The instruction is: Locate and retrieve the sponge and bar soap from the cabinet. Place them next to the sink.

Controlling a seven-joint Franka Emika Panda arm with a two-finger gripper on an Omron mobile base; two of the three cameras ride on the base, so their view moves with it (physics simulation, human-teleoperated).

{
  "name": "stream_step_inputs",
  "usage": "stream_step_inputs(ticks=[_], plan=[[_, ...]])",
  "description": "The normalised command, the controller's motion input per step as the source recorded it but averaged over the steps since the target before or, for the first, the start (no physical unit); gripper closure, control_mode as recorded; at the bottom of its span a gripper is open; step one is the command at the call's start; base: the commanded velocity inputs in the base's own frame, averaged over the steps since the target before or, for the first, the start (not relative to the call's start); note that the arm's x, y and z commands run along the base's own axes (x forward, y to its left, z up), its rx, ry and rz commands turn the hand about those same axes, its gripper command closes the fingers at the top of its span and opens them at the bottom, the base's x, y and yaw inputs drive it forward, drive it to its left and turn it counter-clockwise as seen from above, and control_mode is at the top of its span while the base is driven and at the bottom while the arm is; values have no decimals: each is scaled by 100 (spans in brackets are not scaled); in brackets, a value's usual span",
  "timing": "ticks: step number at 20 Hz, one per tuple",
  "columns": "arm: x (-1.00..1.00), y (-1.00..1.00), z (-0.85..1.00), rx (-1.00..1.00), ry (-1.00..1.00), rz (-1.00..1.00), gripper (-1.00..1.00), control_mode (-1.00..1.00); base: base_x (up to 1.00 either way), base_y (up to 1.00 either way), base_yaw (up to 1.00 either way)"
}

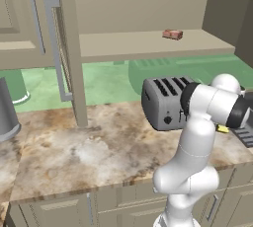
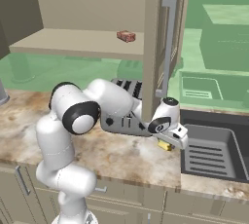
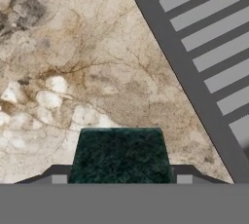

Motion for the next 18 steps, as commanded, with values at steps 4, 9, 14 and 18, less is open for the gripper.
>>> stream_step_inputs(ticks=[4,9,14,18], plan=[[0,0,-8,2,0,0,-100,-100,0,0,0],[0,0,-8,2,0,0,-100,-100,0,0,0],[0,0,-8,2,0,0,-100,-100,0,0,0],[0,0,-7,1,0,0,-100,-100,0,0,0]])
